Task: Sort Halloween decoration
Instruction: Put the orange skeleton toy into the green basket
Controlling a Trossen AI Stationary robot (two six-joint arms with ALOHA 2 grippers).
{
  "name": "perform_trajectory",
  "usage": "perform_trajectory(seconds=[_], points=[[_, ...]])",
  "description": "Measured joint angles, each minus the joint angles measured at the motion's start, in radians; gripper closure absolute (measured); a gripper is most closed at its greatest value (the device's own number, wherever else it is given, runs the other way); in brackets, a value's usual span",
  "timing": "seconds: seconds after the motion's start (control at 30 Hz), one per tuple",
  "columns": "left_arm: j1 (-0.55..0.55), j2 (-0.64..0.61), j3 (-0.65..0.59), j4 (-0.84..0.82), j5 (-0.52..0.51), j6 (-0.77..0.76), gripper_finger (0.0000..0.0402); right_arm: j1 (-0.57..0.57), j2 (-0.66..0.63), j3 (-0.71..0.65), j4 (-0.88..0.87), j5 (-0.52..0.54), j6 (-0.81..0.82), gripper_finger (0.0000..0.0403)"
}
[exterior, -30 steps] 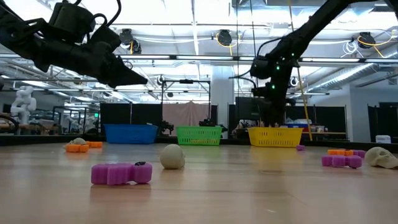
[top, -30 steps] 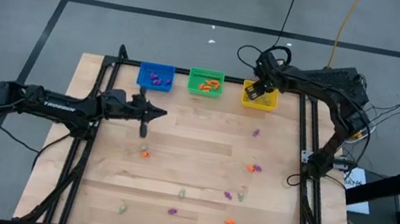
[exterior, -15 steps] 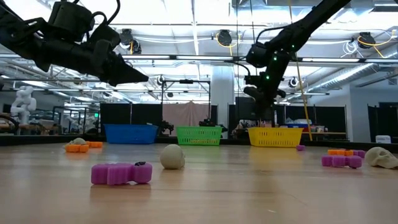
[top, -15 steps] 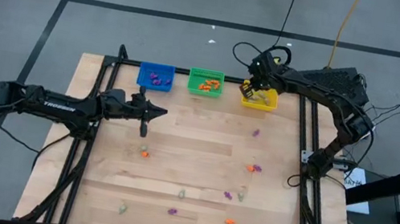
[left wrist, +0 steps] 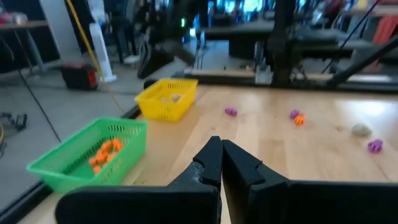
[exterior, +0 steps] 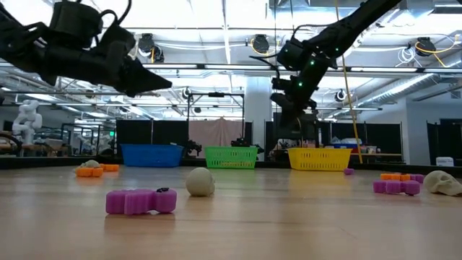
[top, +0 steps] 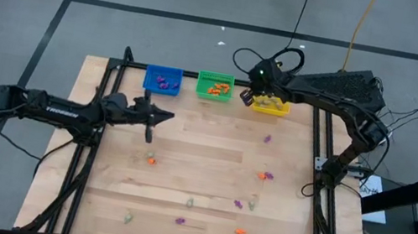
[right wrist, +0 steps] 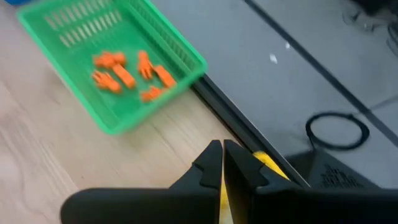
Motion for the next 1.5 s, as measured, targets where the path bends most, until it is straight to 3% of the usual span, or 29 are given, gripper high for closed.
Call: perform_trajectory(seconds=[0.13, 0.3, 0.77, 1.03, 1.23, 1.5], points=[[0.000, 0.000, -0.057, 0.155, 0.064, -0.001, 0.0392, 0.040, 0.000, -0.075, 0.182, -0.002, 0.000, 0.0402], [0.000, 0.000, -0.075, 0.187, 0.092, -0.001, 0.0391, 0.120, 0.000, -0.183, 0.411, -0.052, 0.002, 0.0402], [0.000, 0.000, -0.076, 0.067, 0.128, -0.079, 0.0391, 0.394, 0.000, -0.536, 1.055, -0.054, -0.068, 0.0403], [-0.009, 0.000, -0.073, -0.025, 0.128, -0.104, 0.0391, 0.499, 0.000, -0.671, 1.183, -0.053, -0.024, 0.0403], [-0.079, 0.000, 0.038, -0.337, 0.126, -0.127, 0.0391, 0.573, 0.000, -0.730, 1.181, -0.050, 0.034, 0.0403], [-0.231, 0.000, 0.230, -0.833, -0.021, -0.177, 0.0391, 0.708, -0.092, -0.817, 1.188, 0.031, 0.038, 0.0403]])
